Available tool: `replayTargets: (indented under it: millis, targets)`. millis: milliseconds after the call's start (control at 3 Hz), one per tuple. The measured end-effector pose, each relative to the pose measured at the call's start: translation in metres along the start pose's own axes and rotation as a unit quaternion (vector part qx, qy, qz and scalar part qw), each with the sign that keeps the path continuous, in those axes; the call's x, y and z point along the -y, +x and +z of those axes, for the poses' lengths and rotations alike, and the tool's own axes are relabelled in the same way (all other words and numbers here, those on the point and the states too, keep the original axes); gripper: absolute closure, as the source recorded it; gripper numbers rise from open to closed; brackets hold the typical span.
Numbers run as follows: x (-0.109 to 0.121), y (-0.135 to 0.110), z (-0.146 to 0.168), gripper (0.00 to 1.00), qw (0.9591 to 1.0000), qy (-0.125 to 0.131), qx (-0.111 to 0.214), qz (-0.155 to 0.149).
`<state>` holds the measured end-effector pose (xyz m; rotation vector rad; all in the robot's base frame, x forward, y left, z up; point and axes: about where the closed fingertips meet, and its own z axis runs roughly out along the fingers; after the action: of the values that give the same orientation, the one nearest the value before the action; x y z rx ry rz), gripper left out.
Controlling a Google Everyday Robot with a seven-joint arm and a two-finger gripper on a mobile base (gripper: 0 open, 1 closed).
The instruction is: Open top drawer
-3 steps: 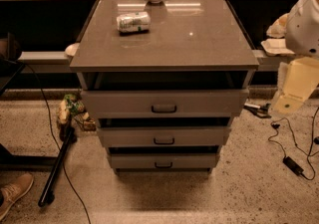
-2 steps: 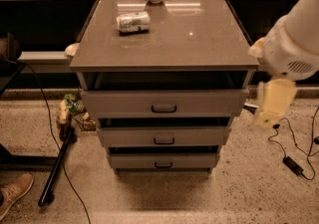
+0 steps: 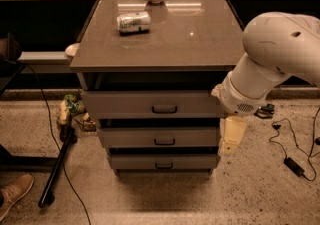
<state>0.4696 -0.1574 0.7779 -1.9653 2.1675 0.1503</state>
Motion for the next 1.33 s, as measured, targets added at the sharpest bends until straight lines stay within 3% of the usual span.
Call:
replayTargets:
  millis: [333, 667, 1333]
  targets:
    - [0.0, 0.0, 0.0, 0.0, 1.0, 0.0, 0.0, 0.0]
    - [0.021, -0.007, 0.028, 0.0, 0.9994, 0.015, -0.006, -0.029]
    - [0.083, -0.019, 0.086, 0.0, 0.9944, 0.047, 0.017, -0.093]
